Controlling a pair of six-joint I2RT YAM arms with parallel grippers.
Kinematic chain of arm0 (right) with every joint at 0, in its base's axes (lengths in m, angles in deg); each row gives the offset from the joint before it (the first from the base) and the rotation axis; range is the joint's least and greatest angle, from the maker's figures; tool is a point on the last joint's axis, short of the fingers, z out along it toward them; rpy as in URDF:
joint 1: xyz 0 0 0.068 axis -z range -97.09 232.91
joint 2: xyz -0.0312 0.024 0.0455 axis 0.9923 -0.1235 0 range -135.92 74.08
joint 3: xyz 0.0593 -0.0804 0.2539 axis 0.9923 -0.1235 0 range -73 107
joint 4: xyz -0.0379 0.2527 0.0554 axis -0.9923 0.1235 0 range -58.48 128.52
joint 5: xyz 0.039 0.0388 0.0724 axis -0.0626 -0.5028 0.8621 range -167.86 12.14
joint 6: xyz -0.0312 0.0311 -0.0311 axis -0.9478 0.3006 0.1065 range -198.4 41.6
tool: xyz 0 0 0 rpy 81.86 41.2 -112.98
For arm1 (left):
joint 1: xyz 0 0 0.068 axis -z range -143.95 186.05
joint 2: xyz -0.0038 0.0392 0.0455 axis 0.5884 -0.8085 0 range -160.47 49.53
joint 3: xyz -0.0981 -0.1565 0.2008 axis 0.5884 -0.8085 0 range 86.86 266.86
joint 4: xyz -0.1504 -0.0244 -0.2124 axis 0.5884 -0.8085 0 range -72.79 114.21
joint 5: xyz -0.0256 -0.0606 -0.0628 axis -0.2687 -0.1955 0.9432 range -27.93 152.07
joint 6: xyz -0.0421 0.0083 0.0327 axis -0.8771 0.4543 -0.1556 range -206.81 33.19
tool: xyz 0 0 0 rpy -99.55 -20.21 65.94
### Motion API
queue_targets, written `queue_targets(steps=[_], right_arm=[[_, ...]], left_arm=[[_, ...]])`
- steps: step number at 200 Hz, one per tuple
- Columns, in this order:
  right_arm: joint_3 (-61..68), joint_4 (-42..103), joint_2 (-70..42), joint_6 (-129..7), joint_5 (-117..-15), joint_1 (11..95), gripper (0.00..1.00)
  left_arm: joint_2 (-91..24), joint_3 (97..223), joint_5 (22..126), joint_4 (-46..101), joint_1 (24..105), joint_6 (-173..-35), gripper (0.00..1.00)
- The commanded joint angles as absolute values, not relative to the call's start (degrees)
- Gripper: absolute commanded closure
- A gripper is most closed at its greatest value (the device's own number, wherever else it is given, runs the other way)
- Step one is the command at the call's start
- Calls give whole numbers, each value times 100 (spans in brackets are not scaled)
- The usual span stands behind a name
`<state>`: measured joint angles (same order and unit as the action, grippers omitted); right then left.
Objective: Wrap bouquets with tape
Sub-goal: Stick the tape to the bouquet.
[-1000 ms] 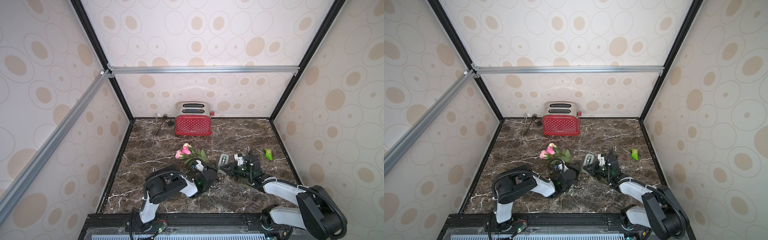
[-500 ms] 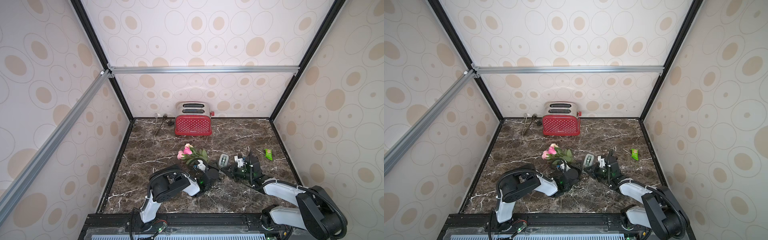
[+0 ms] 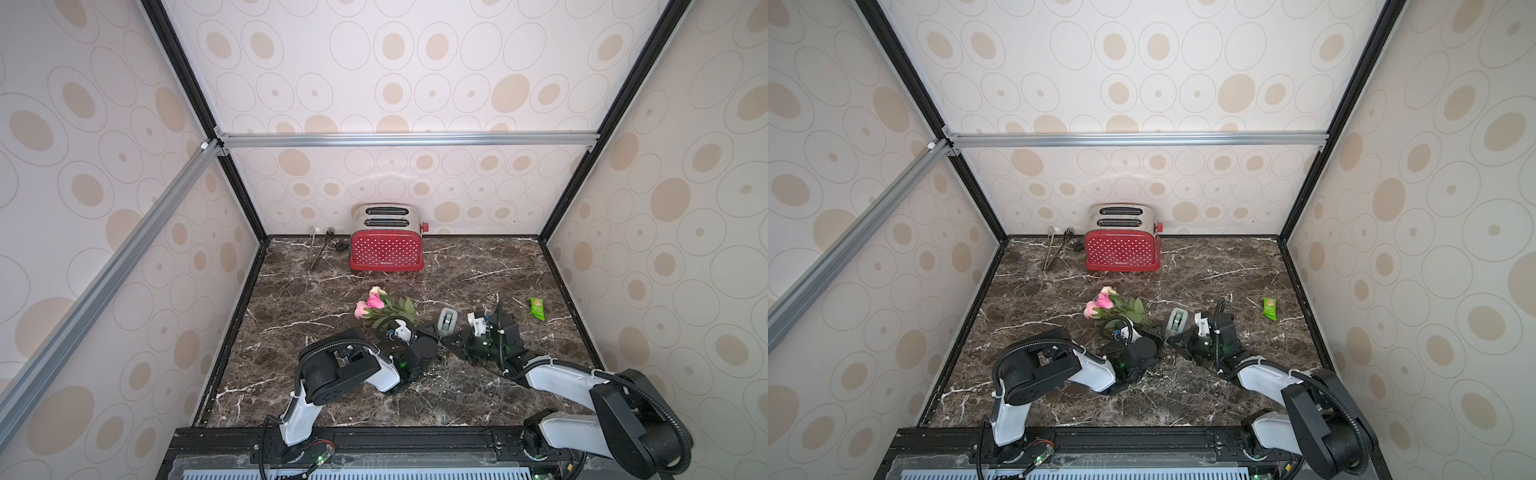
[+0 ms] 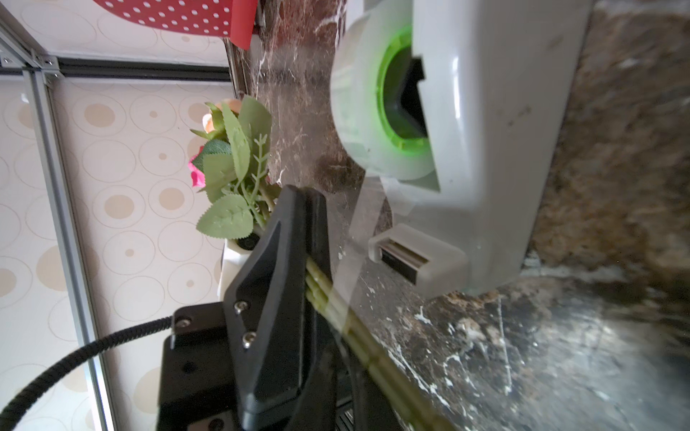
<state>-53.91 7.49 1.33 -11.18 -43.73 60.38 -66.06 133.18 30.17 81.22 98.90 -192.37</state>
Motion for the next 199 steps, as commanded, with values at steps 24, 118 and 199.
queue_targets(steps=[24, 118, 199], right_arm=[[-5319, 963, 66, -1212, -4319, 5975, 72], [-4853, 3495, 1659, -2539, -4377, 5953, 50], [-3262, 5749, 1708, -5340, -5586, 5962, 50]], left_arm=[[-6551, 13445, 2851, 8441, 9953, -19307, 100], [-6518, 13417, 2858, 8358, 9950, -19245, 100], [-6517, 13408, 2860, 8329, 9929, -19237, 100]])
